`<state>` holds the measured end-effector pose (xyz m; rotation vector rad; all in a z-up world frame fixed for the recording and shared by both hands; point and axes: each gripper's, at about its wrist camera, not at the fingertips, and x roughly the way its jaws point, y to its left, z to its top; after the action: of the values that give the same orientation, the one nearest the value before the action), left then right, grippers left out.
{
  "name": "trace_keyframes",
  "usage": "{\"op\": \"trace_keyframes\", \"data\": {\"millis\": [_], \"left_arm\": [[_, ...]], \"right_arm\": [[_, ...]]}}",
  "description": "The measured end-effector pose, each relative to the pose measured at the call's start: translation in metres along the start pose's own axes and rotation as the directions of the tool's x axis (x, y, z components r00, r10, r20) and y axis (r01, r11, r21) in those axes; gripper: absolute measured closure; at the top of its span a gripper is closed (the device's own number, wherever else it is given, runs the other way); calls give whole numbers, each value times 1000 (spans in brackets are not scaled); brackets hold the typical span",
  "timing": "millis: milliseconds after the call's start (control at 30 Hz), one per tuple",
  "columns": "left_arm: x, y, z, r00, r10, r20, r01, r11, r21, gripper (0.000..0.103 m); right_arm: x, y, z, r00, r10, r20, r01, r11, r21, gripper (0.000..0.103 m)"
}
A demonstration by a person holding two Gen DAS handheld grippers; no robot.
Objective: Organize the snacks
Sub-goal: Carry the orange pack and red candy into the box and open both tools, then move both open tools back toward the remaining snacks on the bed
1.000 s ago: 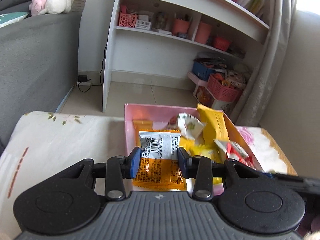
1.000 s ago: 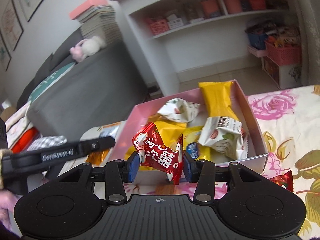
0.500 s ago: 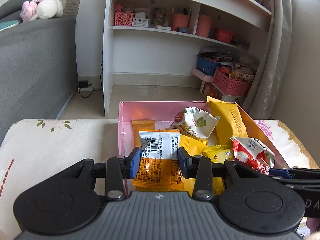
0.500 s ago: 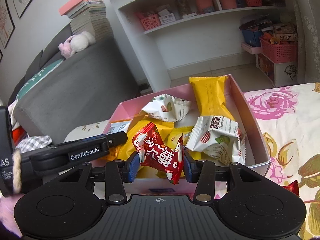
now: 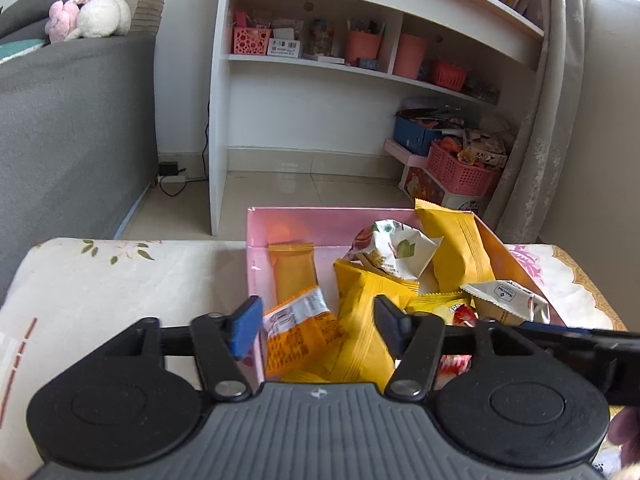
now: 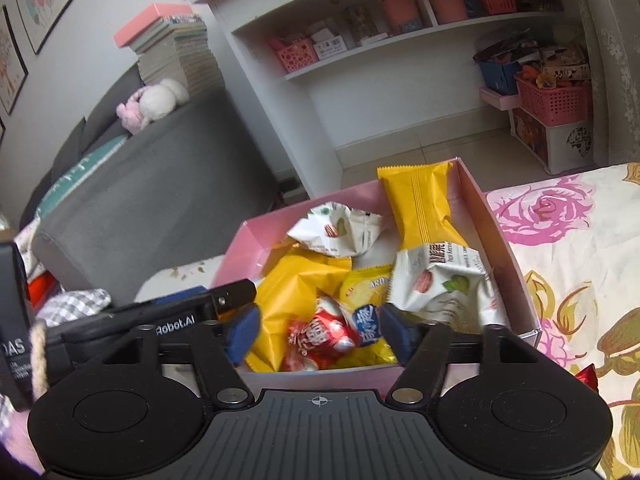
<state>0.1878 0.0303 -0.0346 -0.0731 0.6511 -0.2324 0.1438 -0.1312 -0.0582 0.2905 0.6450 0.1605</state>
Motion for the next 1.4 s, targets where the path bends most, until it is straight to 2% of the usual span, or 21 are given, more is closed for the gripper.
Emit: {"op": "trace_keyframes", "data": {"millis": [167, 333, 433, 567, 800, 1000, 1200, 1400], "left_arm": [[-10, 2, 0, 1000, -4, -9, 4, 1000, -22, 33], [-26, 0, 0, 1000, -14, -28, 14, 1000, -3, 21], [-38, -3, 0, 999, -10, -35, 11, 1000, 27, 15], [-52, -4, -4, 998, 2, -63, -2, 1000, 13, 9], [-79, -11, -14, 995, 30, -90, -29, 999, 23, 0], [-88, -12, -35, 989, 48, -138, -52, 998, -32, 0], [-81, -11, -60, 977, 27, -211, -37, 998, -42, 0], [-79, 0, -75, 969, 4, -247, -33, 993, -117, 0]], "right_arm": [[-15, -1, 5, 1000, 5, 29, -5, 1000, 11, 25], [-31, -2, 10, 999, 18, 45, -19, 1000, 20, 25], [-43, -3, 9, 999, 17, 44, -18, 1000, 24, 21], [-58, -2, 9, 999, 17, 29, -17, 1000, 3, 14], [-83, -2, 1, 1000, -28, 8, 28, 1000, -7, 7], [-96, 9, -11, 997, -79, -25, 76, 992, -103, 6], [-103, 16, -31, 996, -77, -51, 67, 982, -175, 6], [-109, 9, -49, 996, -72, -48, 59, 973, -223, 5]]}}
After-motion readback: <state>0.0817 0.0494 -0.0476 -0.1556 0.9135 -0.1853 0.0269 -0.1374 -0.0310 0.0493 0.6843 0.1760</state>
